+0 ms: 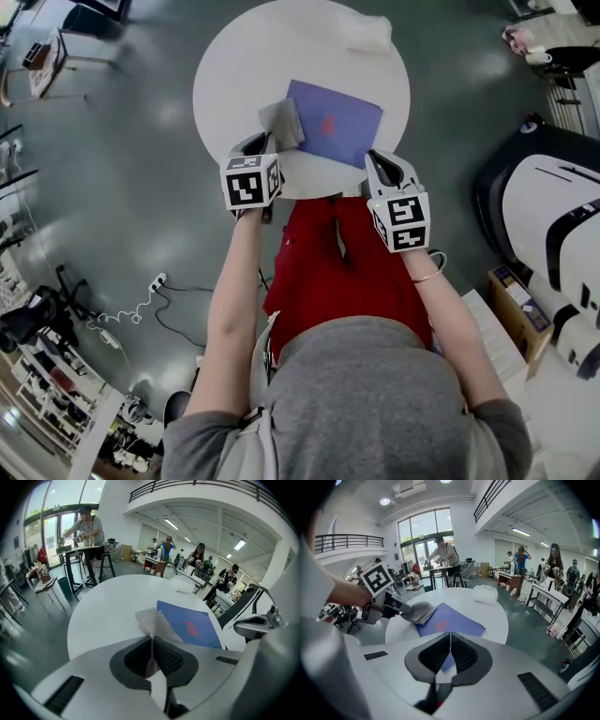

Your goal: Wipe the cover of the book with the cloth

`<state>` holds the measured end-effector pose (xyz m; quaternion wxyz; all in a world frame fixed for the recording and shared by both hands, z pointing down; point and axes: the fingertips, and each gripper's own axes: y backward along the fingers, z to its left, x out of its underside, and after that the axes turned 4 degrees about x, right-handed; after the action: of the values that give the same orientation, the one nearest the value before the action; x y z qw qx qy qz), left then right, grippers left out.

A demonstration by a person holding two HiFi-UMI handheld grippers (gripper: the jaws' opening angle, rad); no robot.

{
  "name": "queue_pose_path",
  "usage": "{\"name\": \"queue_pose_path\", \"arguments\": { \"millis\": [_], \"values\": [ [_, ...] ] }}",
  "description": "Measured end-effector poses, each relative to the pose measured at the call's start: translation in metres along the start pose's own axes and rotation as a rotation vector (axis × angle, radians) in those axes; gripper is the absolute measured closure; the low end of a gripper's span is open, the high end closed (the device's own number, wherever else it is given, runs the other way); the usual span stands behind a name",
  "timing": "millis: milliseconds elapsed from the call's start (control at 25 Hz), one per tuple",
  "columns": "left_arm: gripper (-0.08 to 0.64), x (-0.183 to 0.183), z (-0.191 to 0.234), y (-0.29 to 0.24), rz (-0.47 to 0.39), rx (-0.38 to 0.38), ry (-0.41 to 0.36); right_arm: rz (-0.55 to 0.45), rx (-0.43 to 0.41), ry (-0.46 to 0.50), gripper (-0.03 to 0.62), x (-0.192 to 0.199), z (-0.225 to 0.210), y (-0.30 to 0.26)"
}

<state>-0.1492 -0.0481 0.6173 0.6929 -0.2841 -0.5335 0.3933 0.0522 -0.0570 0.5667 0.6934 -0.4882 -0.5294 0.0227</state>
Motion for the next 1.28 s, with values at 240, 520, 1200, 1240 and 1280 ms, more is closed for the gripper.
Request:
{"name": "queue_pose_path", "arguments": {
  "millis": [240, 520, 1200, 1240, 1280],
  "values": [
    [0.535, -0.014, -0.005, 0.033, -0.094, -0.040, -0.003, -0.014, 0.006, -0.007, 0.561, 0.000, 0.001, 0.007],
    [0.535, -0.016, -0.105, 0.036, -0.082, 0.256, -0.055, -0.035, 0.072, -0.055, 0.561, 0.008, -0.019, 0.027],
    [0.535, 0.038, -0.146, -0.027, 0.143, 0.298, -0.249, -0.003, 0.145, -0.157, 0.561, 0.048, -0.036, 0.048],
    [0.535, 0.039, -0.135, -0.026, 0.143, 0.282, -0.237, -0.003, 0.139, -0.152, 0.561, 0.046, -0.033, 0.046],
    [0.535, 0.039, -0.125, -0.024, 0.141, 0.266, -0.226, -0.004, 0.131, -0.146, 0.561, 0.043, -0.030, 0.043]
  ]
}}
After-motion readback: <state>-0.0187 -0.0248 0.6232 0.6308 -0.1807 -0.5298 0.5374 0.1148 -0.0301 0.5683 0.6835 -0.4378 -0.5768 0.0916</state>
